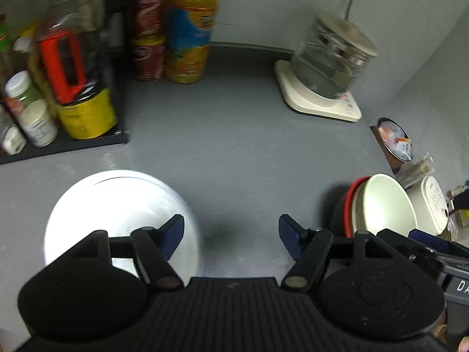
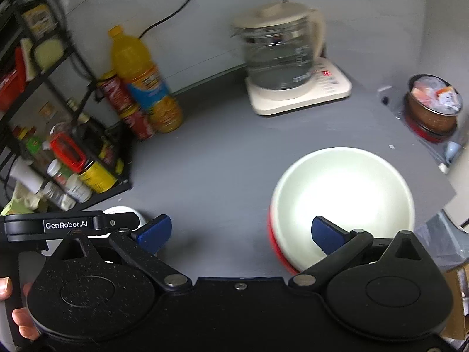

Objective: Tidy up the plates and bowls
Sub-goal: 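Move the right tool from the plates toward the red bowl stack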

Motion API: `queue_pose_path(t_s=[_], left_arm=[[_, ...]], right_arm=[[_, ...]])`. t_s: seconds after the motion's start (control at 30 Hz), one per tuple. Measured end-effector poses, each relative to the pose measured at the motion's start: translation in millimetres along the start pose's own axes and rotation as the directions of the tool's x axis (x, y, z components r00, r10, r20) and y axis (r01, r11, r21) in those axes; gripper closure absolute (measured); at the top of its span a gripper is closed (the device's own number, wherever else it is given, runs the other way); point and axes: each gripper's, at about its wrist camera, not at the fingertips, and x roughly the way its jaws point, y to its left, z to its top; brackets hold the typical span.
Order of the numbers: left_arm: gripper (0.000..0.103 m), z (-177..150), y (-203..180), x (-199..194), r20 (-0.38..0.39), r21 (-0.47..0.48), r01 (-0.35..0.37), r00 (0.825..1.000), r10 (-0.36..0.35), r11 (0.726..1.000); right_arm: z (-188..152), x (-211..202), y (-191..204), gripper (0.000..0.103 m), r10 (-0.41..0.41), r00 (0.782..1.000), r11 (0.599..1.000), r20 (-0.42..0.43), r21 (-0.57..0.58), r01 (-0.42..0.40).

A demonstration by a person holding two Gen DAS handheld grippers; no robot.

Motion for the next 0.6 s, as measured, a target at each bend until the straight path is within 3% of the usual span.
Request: queue_pose_path(t_s=[0.6], left_arm=[[0.034, 17, -107, 45, -0.077, 0.122, 0.079, 0.995, -0.069, 0.989]], right_arm=[[8, -10, -105, 0.000, -0.117, 0.993, 0.982, 0.000, 0.151, 0.116]])
